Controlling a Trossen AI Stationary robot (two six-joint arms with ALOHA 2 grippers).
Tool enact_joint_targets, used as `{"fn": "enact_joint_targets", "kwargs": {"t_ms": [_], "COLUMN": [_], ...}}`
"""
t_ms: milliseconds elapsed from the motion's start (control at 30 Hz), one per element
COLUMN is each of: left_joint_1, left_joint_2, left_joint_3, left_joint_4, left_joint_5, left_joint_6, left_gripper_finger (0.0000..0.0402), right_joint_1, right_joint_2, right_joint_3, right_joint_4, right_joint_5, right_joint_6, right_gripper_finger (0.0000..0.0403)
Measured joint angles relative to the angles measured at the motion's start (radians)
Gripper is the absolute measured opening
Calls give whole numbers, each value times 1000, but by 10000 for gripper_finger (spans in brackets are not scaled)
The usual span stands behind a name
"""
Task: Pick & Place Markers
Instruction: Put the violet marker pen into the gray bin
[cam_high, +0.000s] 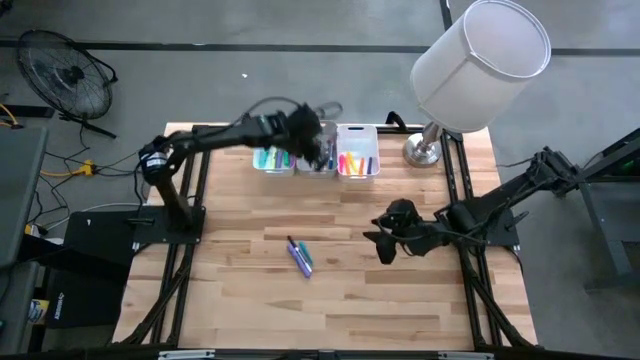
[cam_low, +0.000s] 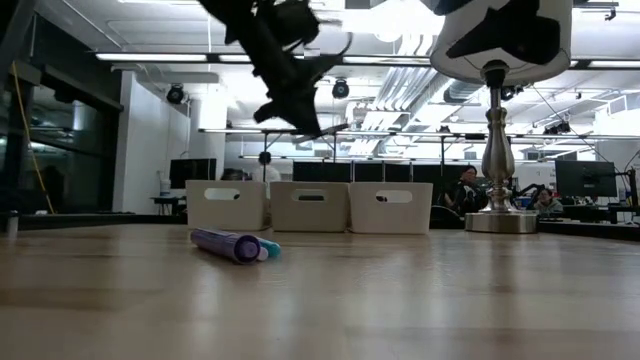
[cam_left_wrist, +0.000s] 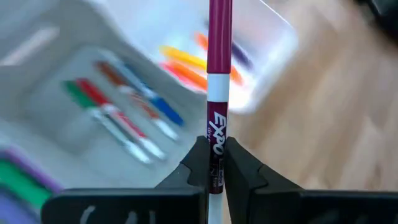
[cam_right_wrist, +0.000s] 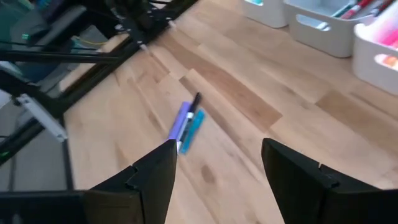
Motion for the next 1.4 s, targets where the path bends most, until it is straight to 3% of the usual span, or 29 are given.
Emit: {"fn": "enact_joint_targets", "kwargs": {"t_ms": [200, 333, 833, 967, 1133, 1400], "left_joint_1": [159, 180, 162, 161, 161, 139], "left_joint_2": [56, 100, 143, 143, 143, 143], "left_joint_3": [1, 1, 1, 1, 1, 1], "left_joint_4": [83, 113, 89, 50, 33, 33], "left_joint_5": [109, 177, -26, -34, -30, -29], "left_joint_6": [-149, -239, -434, -489, -539, -564], "left_gripper_finger": [16, 17, 19, 34, 52, 56], "right_joint_1": [-76, -129, -250, -266, -273, -273], "right_joint_2": [0, 0, 0, -16, -107, -327], "right_joint_3": [0, 0, 0, 0, 0, 0], "right_joint_4": [-70, -130, -236, -289, -370, -489], "right_joint_5": [-34, -71, -141, -209, -283, -232], "right_joint_6": [-7, -10, -53, -109, -199, -229], "right_gripper_finger": [224, 224, 224, 224, 224, 224]}}
